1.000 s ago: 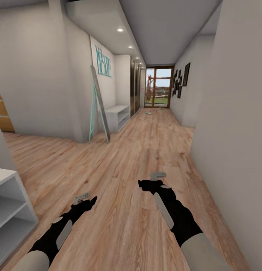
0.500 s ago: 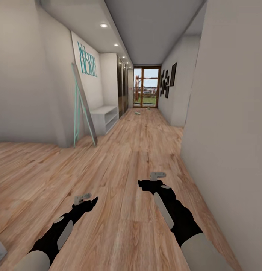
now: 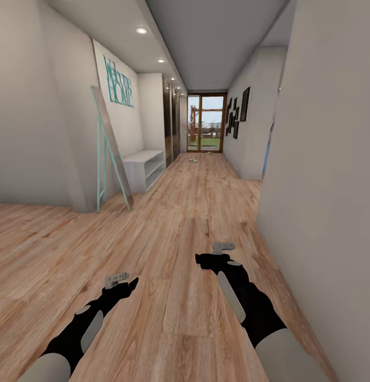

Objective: Pick up the two gym shoes and the two sandals from the corridor floor and place them onto the hallstand (shoe rack) in the corridor, making sure they are on the rack and not on the floor. Arrange them so the two gym shoes are next to each other and the two sandals are next to each other.

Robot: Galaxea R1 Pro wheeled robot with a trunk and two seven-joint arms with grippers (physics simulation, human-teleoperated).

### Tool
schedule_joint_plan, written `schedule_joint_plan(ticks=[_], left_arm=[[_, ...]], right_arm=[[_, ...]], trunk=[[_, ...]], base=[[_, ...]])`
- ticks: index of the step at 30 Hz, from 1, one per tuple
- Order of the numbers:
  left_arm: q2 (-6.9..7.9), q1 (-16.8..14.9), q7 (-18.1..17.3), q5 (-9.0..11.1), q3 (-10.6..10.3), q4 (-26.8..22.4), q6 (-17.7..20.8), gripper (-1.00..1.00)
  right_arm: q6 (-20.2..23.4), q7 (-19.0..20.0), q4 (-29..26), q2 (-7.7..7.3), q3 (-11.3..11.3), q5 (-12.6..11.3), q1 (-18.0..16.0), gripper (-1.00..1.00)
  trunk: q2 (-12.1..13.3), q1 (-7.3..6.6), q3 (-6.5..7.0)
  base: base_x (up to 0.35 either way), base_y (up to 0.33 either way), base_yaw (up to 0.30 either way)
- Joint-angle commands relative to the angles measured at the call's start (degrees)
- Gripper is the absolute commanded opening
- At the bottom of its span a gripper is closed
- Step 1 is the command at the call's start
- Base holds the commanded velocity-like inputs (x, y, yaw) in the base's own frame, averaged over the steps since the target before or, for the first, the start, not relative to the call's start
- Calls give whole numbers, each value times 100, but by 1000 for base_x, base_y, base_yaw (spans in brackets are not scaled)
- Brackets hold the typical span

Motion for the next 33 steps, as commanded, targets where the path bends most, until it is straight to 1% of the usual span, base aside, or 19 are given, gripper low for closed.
schedule_joint_plan(ticks=[1,33], left_arm=[[-1,-3,-37,42,13,3,8,100],[-1,-3,-45,42,13,0,21,100]], right_arm=[[14,-54,-6,-2,11,-60,-4,100],[14,-54,0,-2,20,-40,-4,100]], trunk=[[-2,2,-6],[-2,2,-6]], base=[[344,-88,0],[341,-112,0]])
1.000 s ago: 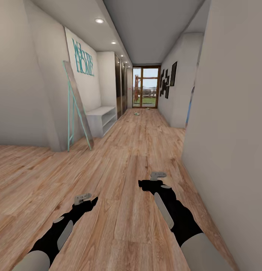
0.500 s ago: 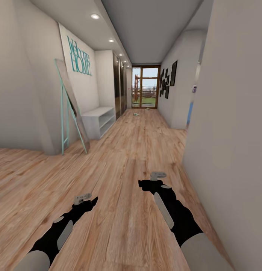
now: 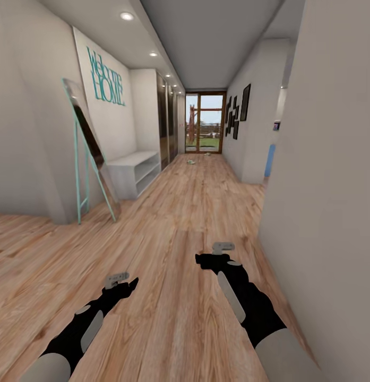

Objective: Pick up the two gym shoes and the two sandals from the corridor floor and place them onto the hallstand (shoe rack) in the corridor, making sure they are on the rack and not on the floor. Arrange them so the two gym shoes are next to each other and the two sandals are next to each other.

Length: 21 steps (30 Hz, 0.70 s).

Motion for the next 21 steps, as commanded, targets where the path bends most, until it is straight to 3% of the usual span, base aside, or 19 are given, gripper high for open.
schedule_joint_plan(ticks=[1,10,21], left_arm=[[-1,-3,-36,42,14,4,8,100],[-1,-3,-36,42,14,6,8,100],[0,-3,-36,42,14,6,8,100]], right_arm=[[14,-54,-5,-2,13,-61,-4,100],[-8,-46,3,-2,19,-63,-5,100],[-18,-45,5,-2,19,-64,-5,100]], trunk=[[-2,2,-6],[-2,2,-6],[-2,2,-6]], base=[[339,-119,0],[340,-109,0],[346,-15,0]])
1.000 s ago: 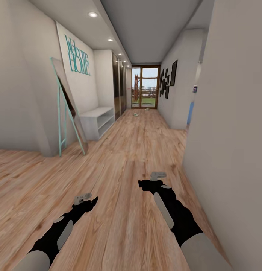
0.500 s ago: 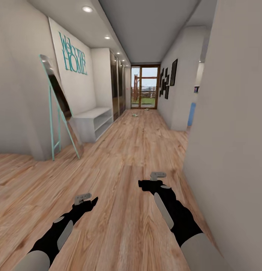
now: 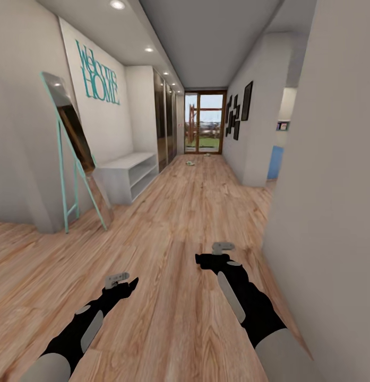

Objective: Pick up the two gym shoes and the two sandals from the corridor floor and place them onto the hallstand (shoe rack) in the corridor, making sure they are on the rack and not on the floor. Arrange them so the two gym shoes are next to each other and the two sandals are next to each other.

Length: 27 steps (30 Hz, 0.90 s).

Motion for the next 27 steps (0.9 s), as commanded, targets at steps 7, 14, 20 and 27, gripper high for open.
schedule_joint_plan(ticks=[7,14,20,27], left_arm=[[-2,-3,-36,43,13,4,8,100],[3,-3,-36,43,13,4,8,100],[4,-3,-36,43,13,4,8,100],[5,-3,-36,43,13,4,8,100]], right_arm=[[12,-58,-12,-2,12,-54,-4,100],[12,-72,-15,-2,17,-47,-3,100],[12,-80,-15,-2,20,-31,-4,100],[12,-81,-15,-2,21,-27,-2,100]], trunk=[[-2,2,-6],[-2,2,-6],[-2,2,-6],[-2,2,-6]], base=[[347,0,0],[347,0,0],[347,0,0],[347,0,0]])
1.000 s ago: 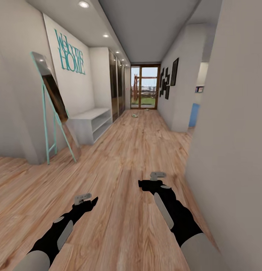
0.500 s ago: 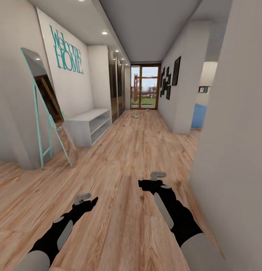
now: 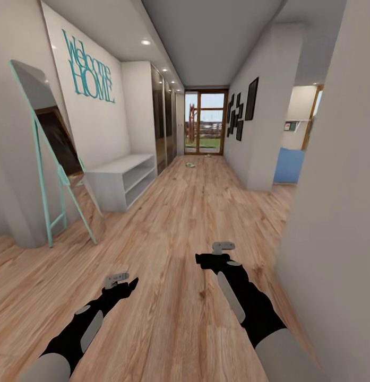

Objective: Pick up the two gym shoes and the two sandals from the corridor floor and place them onto the hallstand (shoe rack) in the corridor, making sure they are on the rack and not on the floor. Arrange them so the two gym shoes are next to each other and the two sandals are next to each other.

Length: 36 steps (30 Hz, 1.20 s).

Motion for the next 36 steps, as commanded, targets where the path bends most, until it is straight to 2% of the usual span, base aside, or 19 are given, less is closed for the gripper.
schedule_joint_plan(ticks=[1,36], left_arm=[[-1,-3,-36,43,13,4,8,100],[1,-3,-36,43,13,4,8,100]], right_arm=[[15,-55,-6,-2,12,-61,-4,100],[15,-55,-7,-2,12,-50,-4,100]], trunk=[[-2,2,-6],[-2,2,-6]], base=[[347,0,0],[347,0,0]])
